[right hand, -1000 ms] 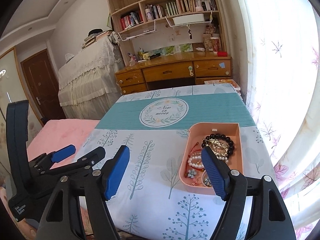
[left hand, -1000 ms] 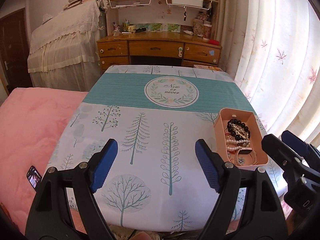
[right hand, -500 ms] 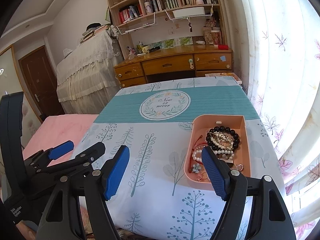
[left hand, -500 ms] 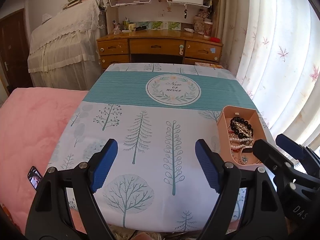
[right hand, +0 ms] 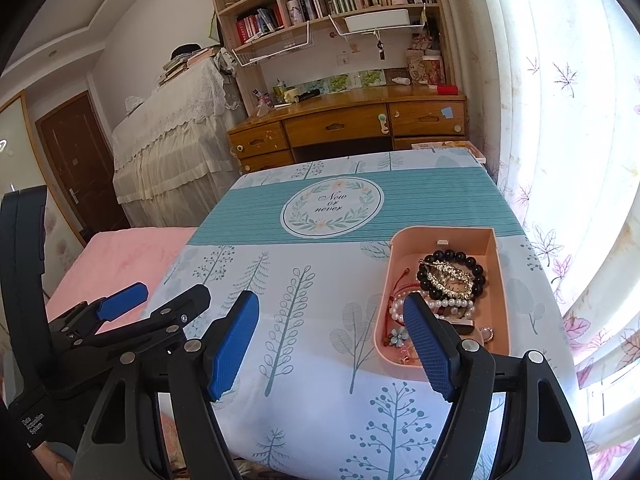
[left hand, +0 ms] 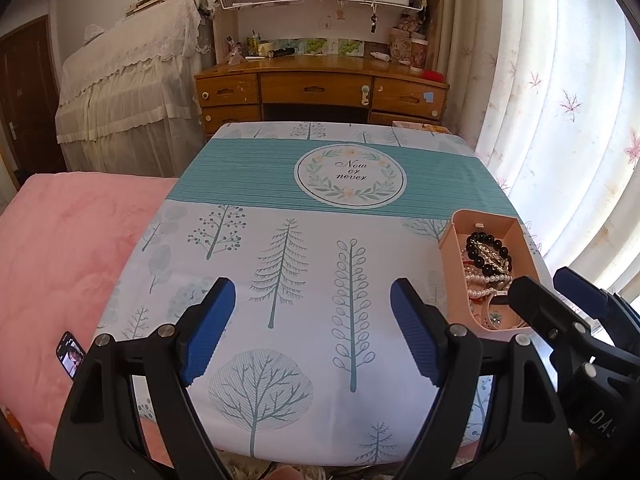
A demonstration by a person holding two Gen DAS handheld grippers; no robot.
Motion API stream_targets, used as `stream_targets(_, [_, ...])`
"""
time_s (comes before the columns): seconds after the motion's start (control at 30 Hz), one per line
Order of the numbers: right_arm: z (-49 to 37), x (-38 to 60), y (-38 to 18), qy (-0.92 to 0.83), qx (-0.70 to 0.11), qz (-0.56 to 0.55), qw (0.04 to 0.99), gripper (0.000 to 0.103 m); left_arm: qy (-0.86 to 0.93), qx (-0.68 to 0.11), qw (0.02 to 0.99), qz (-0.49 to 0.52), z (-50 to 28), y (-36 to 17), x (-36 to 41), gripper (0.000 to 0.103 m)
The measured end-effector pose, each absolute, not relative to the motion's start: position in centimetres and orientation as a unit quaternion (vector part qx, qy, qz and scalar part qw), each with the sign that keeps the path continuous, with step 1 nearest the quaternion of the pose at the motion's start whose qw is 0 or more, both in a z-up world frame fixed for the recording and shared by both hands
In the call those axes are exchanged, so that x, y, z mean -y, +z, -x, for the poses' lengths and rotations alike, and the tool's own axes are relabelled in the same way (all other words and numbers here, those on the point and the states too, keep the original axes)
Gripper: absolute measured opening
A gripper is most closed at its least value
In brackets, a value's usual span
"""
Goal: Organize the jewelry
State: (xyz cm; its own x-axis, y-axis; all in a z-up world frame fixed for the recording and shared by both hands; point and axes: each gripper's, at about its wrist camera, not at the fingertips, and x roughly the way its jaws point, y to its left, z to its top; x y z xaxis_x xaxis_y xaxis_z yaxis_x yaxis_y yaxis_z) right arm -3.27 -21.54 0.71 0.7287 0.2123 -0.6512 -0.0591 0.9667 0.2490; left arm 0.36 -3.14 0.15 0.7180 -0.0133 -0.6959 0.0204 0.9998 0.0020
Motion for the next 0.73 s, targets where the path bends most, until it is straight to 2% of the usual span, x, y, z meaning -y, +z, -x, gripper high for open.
stream_targets(0.73, [2.81, 21.53, 0.08, 0.074, -0.367, -0.111, 0.921, 0.076, -0.011, -0.387, 0.922, -0.008, -1.03, -0.48, 2.90, 0.078])
